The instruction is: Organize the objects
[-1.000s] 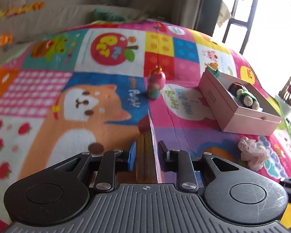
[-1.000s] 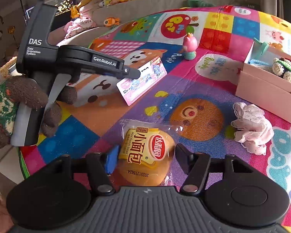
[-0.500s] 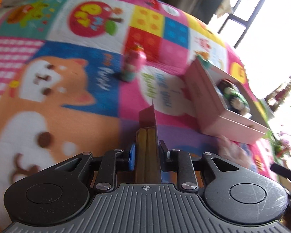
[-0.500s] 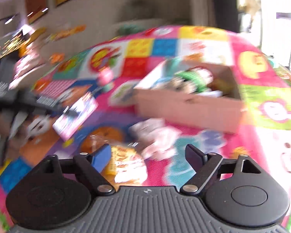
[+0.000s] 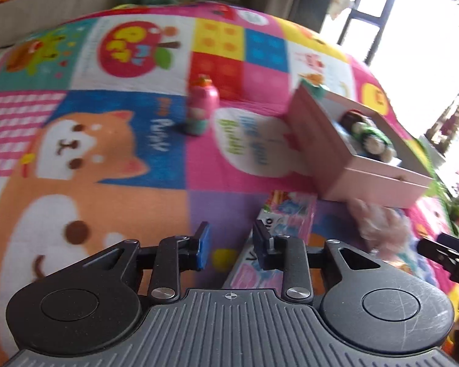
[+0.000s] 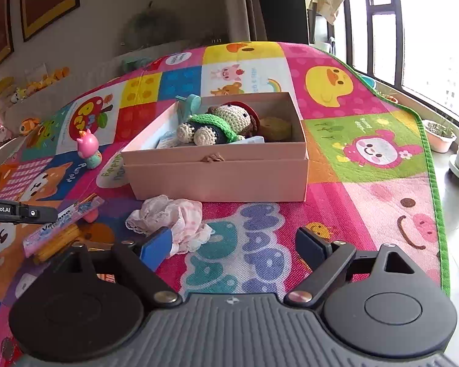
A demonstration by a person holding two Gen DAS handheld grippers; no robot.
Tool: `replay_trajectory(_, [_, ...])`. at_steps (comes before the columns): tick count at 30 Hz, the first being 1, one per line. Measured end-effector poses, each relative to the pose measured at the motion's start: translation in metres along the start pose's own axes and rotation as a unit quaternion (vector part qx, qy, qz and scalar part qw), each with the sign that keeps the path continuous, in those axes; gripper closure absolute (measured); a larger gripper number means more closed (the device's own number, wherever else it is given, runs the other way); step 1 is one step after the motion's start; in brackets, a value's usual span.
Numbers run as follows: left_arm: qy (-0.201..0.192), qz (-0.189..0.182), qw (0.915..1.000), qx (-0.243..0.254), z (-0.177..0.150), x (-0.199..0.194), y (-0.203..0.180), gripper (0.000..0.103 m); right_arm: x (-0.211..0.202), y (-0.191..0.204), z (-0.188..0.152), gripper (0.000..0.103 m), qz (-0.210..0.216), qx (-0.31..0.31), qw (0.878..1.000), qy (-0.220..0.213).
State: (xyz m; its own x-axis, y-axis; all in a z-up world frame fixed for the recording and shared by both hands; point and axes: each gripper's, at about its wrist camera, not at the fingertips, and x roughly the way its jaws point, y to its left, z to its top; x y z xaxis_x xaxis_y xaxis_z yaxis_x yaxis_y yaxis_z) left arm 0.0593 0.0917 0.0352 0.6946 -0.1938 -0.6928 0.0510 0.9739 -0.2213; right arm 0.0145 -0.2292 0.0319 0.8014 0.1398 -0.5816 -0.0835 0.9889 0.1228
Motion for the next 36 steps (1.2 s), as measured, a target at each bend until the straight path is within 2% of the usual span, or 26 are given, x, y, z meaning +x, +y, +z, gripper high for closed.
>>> replay_trajectory(2, [-0.002,0.001,1.0,0.005,0.0,-0.003,0.005,0.073,0.004,-0.002,-0.004,0.015,-0.001,0.008,1.0,0.005])
replay_trajectory(6, [-0.008,-0.069,0.9964,0.048,0.002,-0.015,-0.005,0.073,0.01,-0.006,-0.009,0.015,0.001,0.024,1.0,0.015])
replay_trajectory(8, [-0.001,-0.081,0.9928,0.088,0.001,-0.015,-0.019,0.073,0.01,-0.006,-0.009,0.014,0.001,0.025,1.0,0.015])
replay_trajectory(11, [0.013,-0.065,0.9903,0.122,-0.005,-0.006,-0.035,0.073,0.012,-0.005,-0.009,0.013,0.0,0.023,1.0,0.02])
replay_trajectory(13, [0.012,-0.067,0.9901,0.123,-0.006,-0.004,-0.038,0.073,0.012,-0.005,-0.009,0.005,-0.002,0.024,0.999,0.021])
replay_trajectory(15, [0.011,-0.078,0.9902,0.115,-0.005,-0.005,-0.039,0.073,0.011,-0.005,-0.009,0.003,-0.005,0.025,1.0,0.017])
replay_trajectory(17, [0.011,-0.085,0.9897,0.115,-0.003,-0.006,-0.041,0.073,0.013,-0.005,-0.009,0.002,-0.005,0.025,0.999,0.021])
replay_trajectory(19, [0.019,-0.075,0.9888,0.128,-0.004,-0.003,-0.046,0.072,0.014,-0.005,-0.009,0.002,-0.004,0.024,0.999,0.024])
replay_trajectory(23, [0.008,-0.056,0.9854,0.16,-0.009,-0.001,-0.057,0.072,0.015,-0.004,-0.01,0.001,-0.004,0.023,0.999,0.027])
replay_trajectory(33, [-0.001,-0.024,0.9869,0.159,0.002,0.017,-0.078,0.07,0.018,-0.004,-0.01,0.0,-0.004,0.019,0.999,0.036])
replay_trajectory(36, [0.002,-0.026,0.9868,0.16,0.006,0.024,-0.082,0.07,0.018,-0.004,-0.01,0.0,-0.005,0.017,0.999,0.038])
